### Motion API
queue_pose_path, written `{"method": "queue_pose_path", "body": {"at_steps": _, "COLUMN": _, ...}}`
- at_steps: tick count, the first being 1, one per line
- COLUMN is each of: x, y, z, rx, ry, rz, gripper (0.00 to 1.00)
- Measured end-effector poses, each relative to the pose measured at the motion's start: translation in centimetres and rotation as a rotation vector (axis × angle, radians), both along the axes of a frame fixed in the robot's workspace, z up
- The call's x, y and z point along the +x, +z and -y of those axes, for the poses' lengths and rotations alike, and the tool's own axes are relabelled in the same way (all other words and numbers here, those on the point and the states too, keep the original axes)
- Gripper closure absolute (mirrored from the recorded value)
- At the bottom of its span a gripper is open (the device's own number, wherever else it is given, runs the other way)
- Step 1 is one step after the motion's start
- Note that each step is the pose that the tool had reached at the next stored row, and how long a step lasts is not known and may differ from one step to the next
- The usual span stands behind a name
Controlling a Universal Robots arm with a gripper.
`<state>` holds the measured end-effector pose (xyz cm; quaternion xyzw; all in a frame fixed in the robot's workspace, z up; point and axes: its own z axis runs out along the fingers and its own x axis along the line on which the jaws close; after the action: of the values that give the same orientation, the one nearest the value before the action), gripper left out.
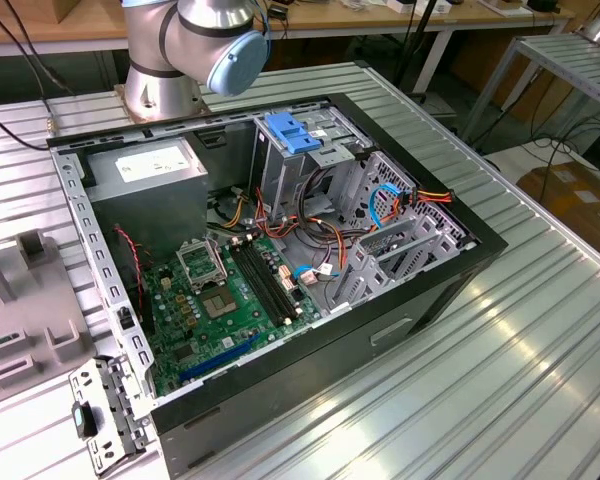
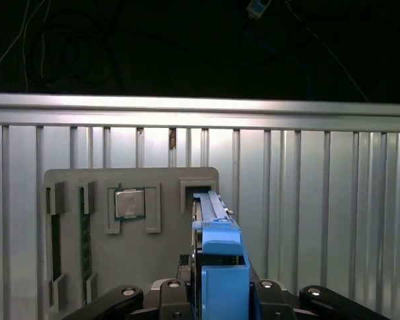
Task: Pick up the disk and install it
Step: 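Pick up the disk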
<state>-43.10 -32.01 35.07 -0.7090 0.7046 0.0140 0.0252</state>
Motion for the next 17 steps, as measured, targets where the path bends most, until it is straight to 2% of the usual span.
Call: {"method": "queue_pose_path", "body": {"at_steps": 17, "x": 0.00, "y": 1.85, "z": 0.00, "rx": 0.0000, "ry": 0.000, "rz": -0.0001, "gripper": 0.63}}
